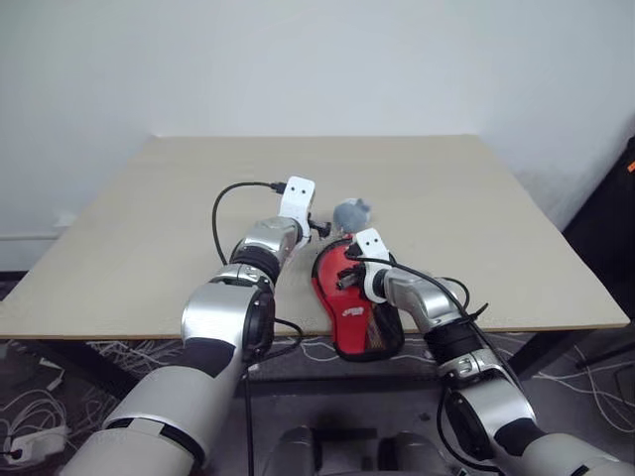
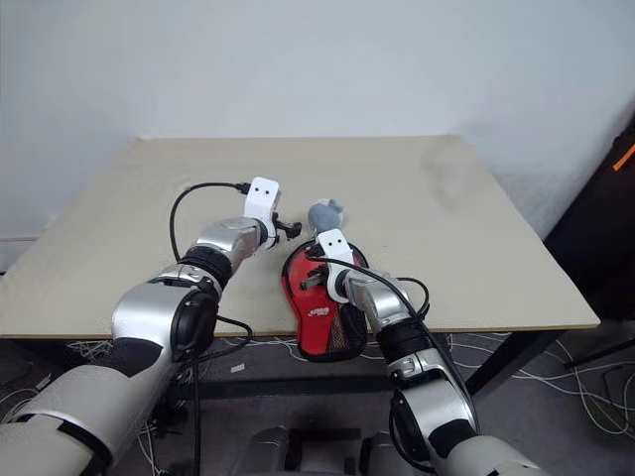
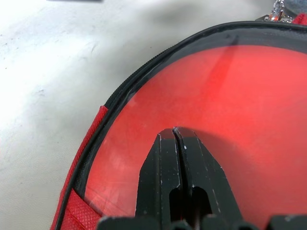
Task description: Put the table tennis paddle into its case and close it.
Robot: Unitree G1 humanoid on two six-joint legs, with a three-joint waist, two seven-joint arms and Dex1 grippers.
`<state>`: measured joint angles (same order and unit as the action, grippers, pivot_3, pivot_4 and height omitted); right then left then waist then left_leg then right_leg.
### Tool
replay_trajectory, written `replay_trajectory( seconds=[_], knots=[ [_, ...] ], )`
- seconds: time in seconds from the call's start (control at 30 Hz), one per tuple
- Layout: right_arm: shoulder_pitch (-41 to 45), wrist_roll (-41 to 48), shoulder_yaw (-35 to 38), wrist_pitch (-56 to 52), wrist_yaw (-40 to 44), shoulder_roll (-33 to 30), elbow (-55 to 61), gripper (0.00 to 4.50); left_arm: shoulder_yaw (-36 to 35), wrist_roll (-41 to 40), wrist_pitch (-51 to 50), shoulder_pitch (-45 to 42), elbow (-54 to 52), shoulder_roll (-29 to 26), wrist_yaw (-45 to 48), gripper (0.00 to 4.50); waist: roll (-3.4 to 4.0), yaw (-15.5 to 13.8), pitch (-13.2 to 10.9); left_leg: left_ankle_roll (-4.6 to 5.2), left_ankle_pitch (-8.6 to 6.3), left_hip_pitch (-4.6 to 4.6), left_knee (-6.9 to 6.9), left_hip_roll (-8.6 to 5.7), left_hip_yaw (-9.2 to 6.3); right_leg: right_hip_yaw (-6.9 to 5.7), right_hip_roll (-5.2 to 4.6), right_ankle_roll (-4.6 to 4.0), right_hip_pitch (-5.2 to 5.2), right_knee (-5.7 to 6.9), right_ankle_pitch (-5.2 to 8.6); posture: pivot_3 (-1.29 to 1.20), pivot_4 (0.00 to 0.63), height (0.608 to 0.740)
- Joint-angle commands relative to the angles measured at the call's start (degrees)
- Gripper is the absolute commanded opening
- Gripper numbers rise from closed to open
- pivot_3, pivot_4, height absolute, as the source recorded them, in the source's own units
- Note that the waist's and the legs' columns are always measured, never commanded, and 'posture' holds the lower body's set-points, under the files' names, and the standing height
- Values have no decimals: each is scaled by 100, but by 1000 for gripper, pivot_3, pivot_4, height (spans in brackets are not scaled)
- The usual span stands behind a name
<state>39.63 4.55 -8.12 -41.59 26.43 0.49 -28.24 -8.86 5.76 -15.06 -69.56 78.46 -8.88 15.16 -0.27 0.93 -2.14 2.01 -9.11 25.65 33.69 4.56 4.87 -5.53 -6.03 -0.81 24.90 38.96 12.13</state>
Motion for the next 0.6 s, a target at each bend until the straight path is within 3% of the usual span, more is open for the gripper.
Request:
replay_trajectory(
  seconds=[0.03,0.07,0.1,0.13,0.17,0.2,0.23,0.27,0.3,0.33,0.4,0.6],
  knots=[
    [-162,-52,-59,-106,7,-72,-572,0,17,-126,102,-232,-385,-149,251,4455,-26,-60,-10,-4,0,-46,22,-8,72,35,7,-15,25,37,54,0,0,722],
    [-122,-49,-40,-77,-11,-75,-617,0,-5,-170,76,-213,-424,-178,352,4455,8,-78,-10,-78,-48,-50,67,-7,44,14,-7,-21,25,19,53,0,0,722],
    [-93,-47,-27,-53,-19,-80,-657,0,-20,-200,59,-199,-452,-192,418,4455,57,-79,-18,-165,-104,-52,161,-16,-81,-76,-35,-24,0,-21,51,0,0,722],
    [-64,-47,-16,-39,-20,-88,-698,0,-8,-215,38,-164,-487,-202,519,4455,125,-53,-26,-176,-112,-90,285,-36,-222,-244,-91,-22,-37,-33,50,0,0,722],
    [-44,-51,-10,-26,-22,-95,-735,0,-1,-239,-10,-129,-508,-206,574,4455,264,29,1,-180,-124,-80,344,-65,-367,-378,-94,-11,-88,-67,43,0,0,722],
    [-29,-54,-5,-12,-20,-100,-764,0,13,-254,-38,-106,-522,-209,606,4455,286,25,64,-182,-130,19,363,-36,-546,-533,19,36,-201,-283,-99,0,0,722],
    [-19,-59,-1,0,-20,-100,-784,0,27,-269,-49,-86,-540,-215,631,4455,142,27,93,-176,-131,98,280,29,-618,-527,59,88,-219,-239,-150,0,0,722],
    [-12,-65,2,11,-20,-101,-795,0,1,-327,-80,-74,-567,-221,677,4455,78,48,73,-158,-120,53,185,-81,-536,-306,36,104,-255,29,203,0,0,722],
    [-11,-59,13,43,-24,-95,-779,0,-100,-454,-174,-107,-605,-237,735,4455,59,40,48,-142,-106,-2,94,-219,-538,-99,57,81,-261,99,355,0,0,722],
    [-9,-40,39,66,-32,-86,-761,0,-162,-537,-226,-137,-646,-257,781,4455,37,39,33,-141,-103,-75,14,-375,-549,-7,53,72,-266,71,362,0,0,722],
    [16,60,164,82,-33,-65,-711,0,-164,-588,-330,-199,-719,-327,850,4455,25,39,22,-147,-99,-116,-24,-403,-556,-10,1,68,-285,69,362,0,0,722],
    [150,172,343,263,-44,-126,-599,0,-115,-594,-416,-170,-886,-568,870,4455,44,43,-7,-120,-30,-115,72,-425,-657,-34,41,88,-332,61,350,0,0,722]
  ],
)
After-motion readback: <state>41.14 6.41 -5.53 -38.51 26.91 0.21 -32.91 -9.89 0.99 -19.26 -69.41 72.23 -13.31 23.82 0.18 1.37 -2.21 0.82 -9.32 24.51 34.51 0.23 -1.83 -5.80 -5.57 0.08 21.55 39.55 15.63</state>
